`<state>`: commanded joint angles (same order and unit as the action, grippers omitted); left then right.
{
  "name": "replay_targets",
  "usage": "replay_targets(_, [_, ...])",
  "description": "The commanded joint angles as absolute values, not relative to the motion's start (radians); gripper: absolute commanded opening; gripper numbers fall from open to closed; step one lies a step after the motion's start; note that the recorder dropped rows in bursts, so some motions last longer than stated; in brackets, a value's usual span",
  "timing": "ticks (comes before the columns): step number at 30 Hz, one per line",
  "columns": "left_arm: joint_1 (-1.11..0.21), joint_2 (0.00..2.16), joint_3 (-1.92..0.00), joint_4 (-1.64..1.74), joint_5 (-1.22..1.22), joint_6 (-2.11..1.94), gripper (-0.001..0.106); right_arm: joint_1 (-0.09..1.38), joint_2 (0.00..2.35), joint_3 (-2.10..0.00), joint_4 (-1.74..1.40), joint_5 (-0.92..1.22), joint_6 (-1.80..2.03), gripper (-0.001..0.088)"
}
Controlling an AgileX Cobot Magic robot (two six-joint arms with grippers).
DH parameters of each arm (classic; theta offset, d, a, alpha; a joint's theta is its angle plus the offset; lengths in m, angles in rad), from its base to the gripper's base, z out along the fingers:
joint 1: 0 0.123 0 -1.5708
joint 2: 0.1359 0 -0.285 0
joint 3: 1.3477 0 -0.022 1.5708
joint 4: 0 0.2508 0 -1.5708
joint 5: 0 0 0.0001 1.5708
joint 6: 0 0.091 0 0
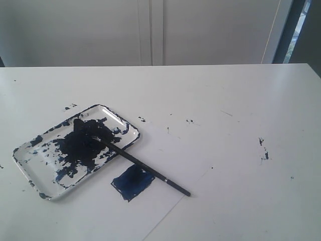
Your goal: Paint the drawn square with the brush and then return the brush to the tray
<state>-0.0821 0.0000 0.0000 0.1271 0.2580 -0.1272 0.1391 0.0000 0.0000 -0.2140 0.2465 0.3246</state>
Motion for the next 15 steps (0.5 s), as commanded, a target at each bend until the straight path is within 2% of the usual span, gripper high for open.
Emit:
replay_targets(3, [-0.082, 0.0, 0.0, 0.127, 0.258, -0.127, 0.0, 0.139, 0.0, 0.0, -0.212, 0.331, 0.318, 0.0])
replay_targets(15, [-0.082, 0.0, 0.0, 0.127, 0.256, -0.127, 0.0, 0.139, 0.0, 0.0, -0.154, 0.352, 0.475, 0.0])
